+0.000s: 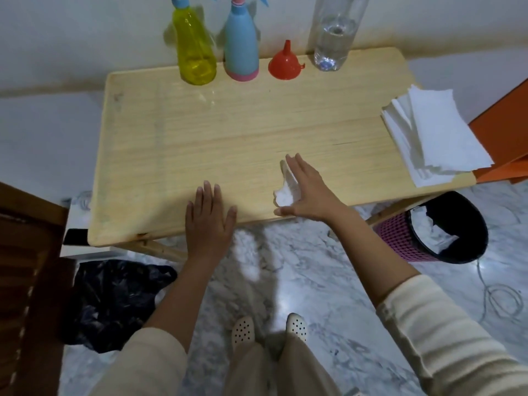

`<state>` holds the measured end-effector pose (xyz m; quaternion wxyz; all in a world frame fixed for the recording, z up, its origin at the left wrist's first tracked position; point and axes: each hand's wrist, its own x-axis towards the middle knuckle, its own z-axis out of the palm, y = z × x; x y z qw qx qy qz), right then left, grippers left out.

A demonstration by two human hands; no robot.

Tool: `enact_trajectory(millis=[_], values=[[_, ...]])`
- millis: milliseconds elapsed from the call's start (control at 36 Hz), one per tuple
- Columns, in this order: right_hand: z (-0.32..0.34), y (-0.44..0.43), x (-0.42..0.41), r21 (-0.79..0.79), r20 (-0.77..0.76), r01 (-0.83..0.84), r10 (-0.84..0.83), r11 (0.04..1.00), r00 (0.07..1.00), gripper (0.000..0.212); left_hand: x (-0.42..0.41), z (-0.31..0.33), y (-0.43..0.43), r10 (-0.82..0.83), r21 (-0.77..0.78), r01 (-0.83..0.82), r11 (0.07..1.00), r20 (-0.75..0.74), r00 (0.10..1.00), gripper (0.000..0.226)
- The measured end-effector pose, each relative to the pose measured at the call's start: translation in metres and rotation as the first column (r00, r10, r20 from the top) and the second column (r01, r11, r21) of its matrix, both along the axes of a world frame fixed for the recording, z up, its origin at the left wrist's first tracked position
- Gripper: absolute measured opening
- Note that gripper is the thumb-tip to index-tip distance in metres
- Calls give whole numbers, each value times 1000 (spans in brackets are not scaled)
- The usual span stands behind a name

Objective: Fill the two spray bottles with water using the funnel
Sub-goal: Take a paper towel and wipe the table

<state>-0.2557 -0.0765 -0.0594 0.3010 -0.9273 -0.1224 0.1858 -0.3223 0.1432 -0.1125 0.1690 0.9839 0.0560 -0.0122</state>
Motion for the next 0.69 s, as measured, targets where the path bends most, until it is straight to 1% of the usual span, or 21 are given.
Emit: enact_trajectory(millis=[83, 111, 194, 278, 417, 472, 556, 639, 694], values=[[-1, 6, 4, -94, 47, -17, 22, 995, 999, 116, 0, 0, 0, 0, -5, 0, 1000, 3, 1000, 76], [0, 8, 4, -113, 80, 2, 7, 994, 997, 111, 0, 0, 1, -3, -5, 3, 1000, 2, 1000, 75], [1, 16, 3, -143, 155, 56, -34, 988, 987, 87, 0, 0, 1, -14, -5, 14, 1000, 10, 1000, 75], [-2, 19, -2, -144, 166, 82, -58, 986, 985, 73, 0, 2, 1, -9, -18, 10, 1000, 7, 1000, 77], [-6, 17, -15, -66, 152, 157, -146, 985, 978, 63, 3, 6, -2, 27, -61, -25, 998, 28, 999, 80], [-8, 15, -21, -27, 153, 192, -186, 981, 971, 57, 6, 9, -4, 53, -68, -51, 996, 25, 998, 75], [-9, 9, -33, 42, 147, 234, -238, 971, 960, 48, 11, 15, -10, 86, -83, -88, 993, -24, 996, 69], [-7, -2, -45, 96, 143, 287, -298, 953, 944, 38, 15, 24, -23, 112, -140, -118, 983, -49, 992, 59], [-4, -14, -52, 123, 151, 335, -351, 934, 924, 33, 15, 29, -40, 89, -177, -97, 979, -53, 995, 53]])
